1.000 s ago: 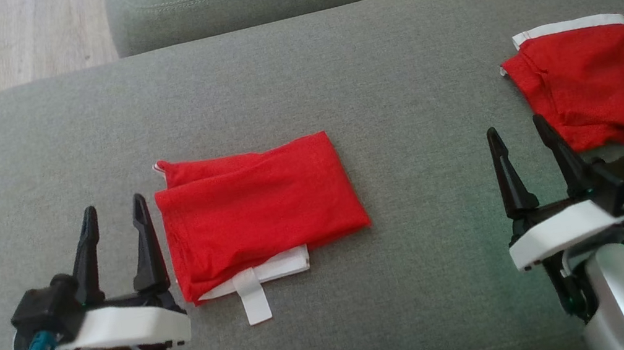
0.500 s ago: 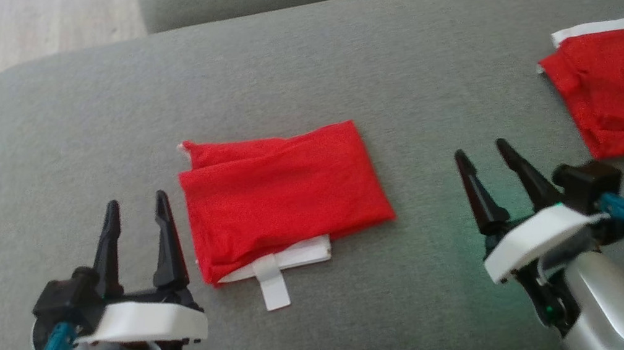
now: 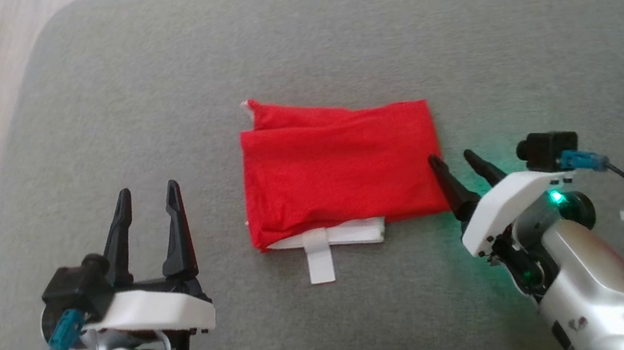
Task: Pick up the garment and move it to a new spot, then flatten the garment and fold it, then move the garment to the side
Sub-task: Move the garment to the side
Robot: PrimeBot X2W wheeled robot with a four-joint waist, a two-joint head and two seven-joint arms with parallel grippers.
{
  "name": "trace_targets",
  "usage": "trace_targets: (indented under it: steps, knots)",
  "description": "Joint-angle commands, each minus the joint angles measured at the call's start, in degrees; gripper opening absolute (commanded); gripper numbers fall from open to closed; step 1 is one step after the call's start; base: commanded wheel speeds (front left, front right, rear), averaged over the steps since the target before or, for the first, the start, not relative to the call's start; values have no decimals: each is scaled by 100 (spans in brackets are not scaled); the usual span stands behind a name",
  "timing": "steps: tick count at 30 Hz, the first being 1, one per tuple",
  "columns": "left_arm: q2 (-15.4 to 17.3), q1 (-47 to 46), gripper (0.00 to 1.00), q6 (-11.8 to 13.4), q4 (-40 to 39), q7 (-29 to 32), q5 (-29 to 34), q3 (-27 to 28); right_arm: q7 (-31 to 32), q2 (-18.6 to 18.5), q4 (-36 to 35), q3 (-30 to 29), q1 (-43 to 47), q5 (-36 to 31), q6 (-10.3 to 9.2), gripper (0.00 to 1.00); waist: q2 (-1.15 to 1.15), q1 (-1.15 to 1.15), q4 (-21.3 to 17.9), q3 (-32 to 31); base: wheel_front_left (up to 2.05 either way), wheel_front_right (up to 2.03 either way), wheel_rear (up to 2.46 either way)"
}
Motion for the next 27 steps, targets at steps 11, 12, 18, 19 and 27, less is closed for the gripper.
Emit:
trace_targets:
  steps: [11, 12, 18, 19, 27]
  knots:
    - [53, -435, 100, 47, -202, -30, -152, 43, 189, 34, 1057, 524, -852, 263, -4, 100, 0, 0, 353, 296, 0, 0, 0]
    - [53, -452, 100, 57, -206, -30, -166, 40, 203, 34, 1155, 559, -891, 265, -4, 100, 0, 0, 372, 310, 0, 0, 0]
    - [53, -489, 100, 80, -210, -30, -177, 103, 133, 34, 1477, 741, -1063, 396, -4, 0, 0, 0, 377, 333, 0, 0, 0]
    - [53, -482, 100, 85, -210, -30, -171, 133, 73, 34, 1509, 755, -1097, 396, -4, 0, 0, 0, 349, 320, 0, 0, 0]
    - [53, -433, 100, 82, -236, -30, -198, 307, -660, 18, 1779, 718, -1500, -329, -4, 0, 0, 0, -68, 176, 0, 0, 0]
